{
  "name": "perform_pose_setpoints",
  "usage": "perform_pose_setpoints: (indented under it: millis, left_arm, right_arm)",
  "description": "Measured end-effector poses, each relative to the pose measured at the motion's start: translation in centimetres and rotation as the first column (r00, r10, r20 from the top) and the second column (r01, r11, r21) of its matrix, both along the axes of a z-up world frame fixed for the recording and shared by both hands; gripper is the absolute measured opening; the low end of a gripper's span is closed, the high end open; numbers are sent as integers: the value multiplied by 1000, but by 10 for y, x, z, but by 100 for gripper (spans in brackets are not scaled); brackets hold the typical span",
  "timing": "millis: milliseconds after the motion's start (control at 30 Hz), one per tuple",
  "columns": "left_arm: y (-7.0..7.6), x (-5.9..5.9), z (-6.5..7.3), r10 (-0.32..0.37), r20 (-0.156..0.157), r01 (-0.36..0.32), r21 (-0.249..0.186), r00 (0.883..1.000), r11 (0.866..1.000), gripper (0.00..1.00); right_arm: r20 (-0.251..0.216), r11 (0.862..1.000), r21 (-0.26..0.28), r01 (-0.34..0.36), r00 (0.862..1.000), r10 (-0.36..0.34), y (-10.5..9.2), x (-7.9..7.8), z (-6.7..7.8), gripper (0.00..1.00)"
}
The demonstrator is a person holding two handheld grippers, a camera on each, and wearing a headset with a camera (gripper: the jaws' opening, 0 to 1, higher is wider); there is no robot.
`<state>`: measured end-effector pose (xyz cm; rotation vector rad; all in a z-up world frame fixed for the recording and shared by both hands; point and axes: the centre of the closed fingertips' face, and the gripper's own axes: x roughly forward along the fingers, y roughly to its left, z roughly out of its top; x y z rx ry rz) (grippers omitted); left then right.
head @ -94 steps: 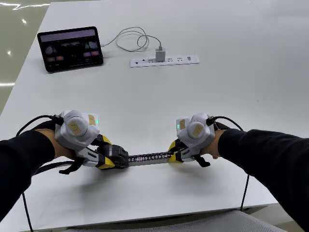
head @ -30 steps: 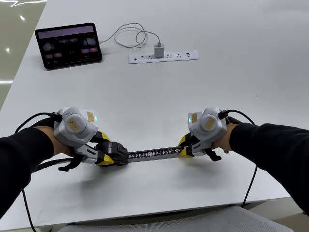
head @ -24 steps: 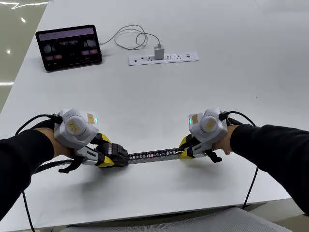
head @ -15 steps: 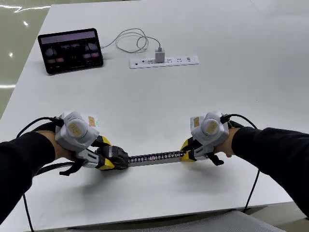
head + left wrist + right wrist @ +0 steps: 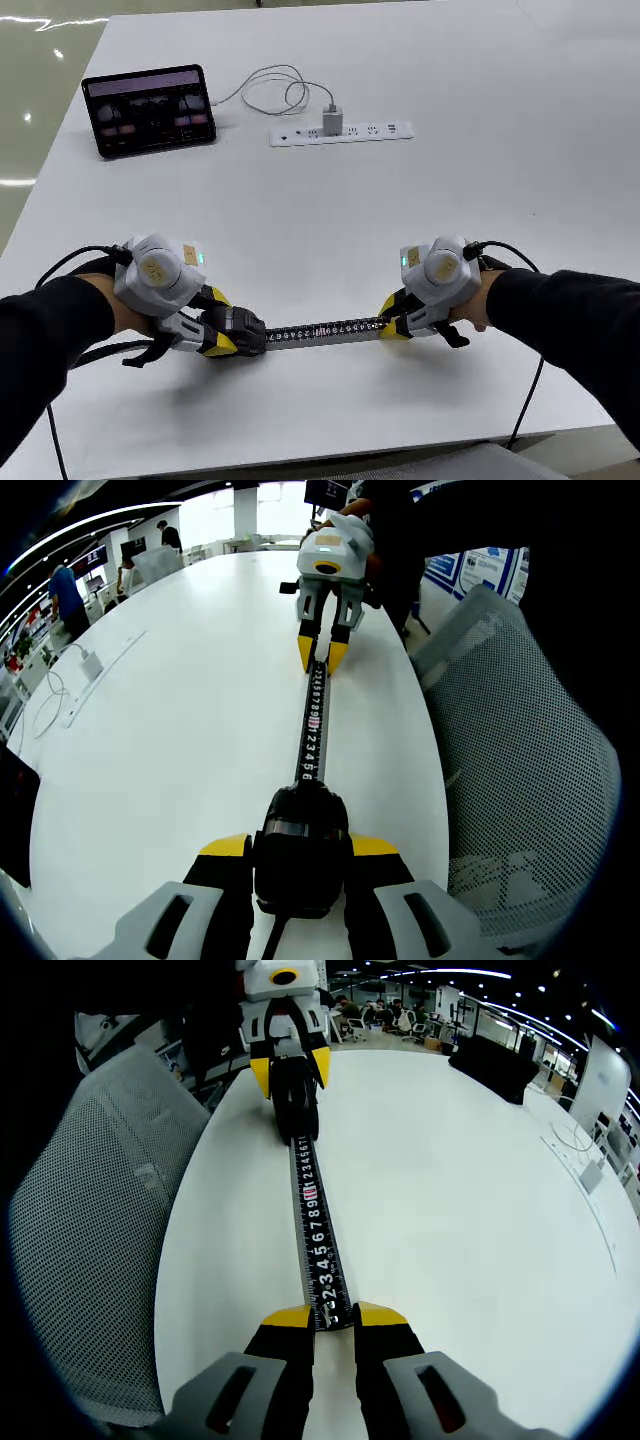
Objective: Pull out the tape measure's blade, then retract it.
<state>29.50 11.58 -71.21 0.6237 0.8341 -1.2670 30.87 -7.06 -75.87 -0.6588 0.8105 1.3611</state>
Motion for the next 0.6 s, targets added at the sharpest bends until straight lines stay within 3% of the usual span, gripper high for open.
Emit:
perform_pose_setpoints:
  millis: [600]
  left_arm:
    - [0,0,0,6,4,-6,-5,1000,1000,31]
  right_arm:
    - [3,1000,-13,6,1000,-6,-10,0,0,10]
